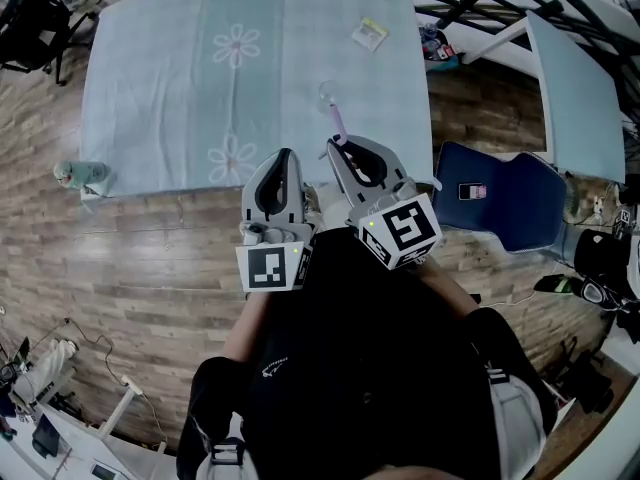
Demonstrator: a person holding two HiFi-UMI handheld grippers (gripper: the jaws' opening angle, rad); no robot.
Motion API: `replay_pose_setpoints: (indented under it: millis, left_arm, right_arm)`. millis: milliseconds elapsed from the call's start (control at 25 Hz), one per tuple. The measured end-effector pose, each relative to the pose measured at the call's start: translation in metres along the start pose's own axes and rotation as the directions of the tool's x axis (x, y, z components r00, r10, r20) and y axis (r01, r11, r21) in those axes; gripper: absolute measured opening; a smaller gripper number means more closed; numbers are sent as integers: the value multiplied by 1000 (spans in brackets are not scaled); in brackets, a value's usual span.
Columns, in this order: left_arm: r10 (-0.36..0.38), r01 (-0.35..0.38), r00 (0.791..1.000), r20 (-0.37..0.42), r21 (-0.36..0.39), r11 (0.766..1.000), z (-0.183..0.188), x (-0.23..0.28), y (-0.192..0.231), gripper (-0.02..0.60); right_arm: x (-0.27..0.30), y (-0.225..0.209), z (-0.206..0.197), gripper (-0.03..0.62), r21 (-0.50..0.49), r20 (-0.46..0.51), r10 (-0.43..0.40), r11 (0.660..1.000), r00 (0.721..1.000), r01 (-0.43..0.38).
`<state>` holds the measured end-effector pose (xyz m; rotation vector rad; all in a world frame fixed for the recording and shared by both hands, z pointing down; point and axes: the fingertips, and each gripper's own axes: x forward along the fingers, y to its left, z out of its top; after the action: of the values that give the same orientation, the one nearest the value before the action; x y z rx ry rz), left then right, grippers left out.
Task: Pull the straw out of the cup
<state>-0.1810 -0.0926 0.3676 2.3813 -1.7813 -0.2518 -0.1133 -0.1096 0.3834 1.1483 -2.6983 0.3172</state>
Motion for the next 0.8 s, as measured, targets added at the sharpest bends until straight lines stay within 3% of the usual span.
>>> replay_pose_setpoints:
  millis: [560,800]
  left_arm:
    - [-8,7,1000,28,8,1000,22,-6,-15,18]
    - [-51,49,997,58,30,998,23,-10,-19,18]
  right_arm:
    - [-23,6,22,37,21,93,-11,1000,996,9]
    - [-29,11,22,37,57,130,-40,998,991,33]
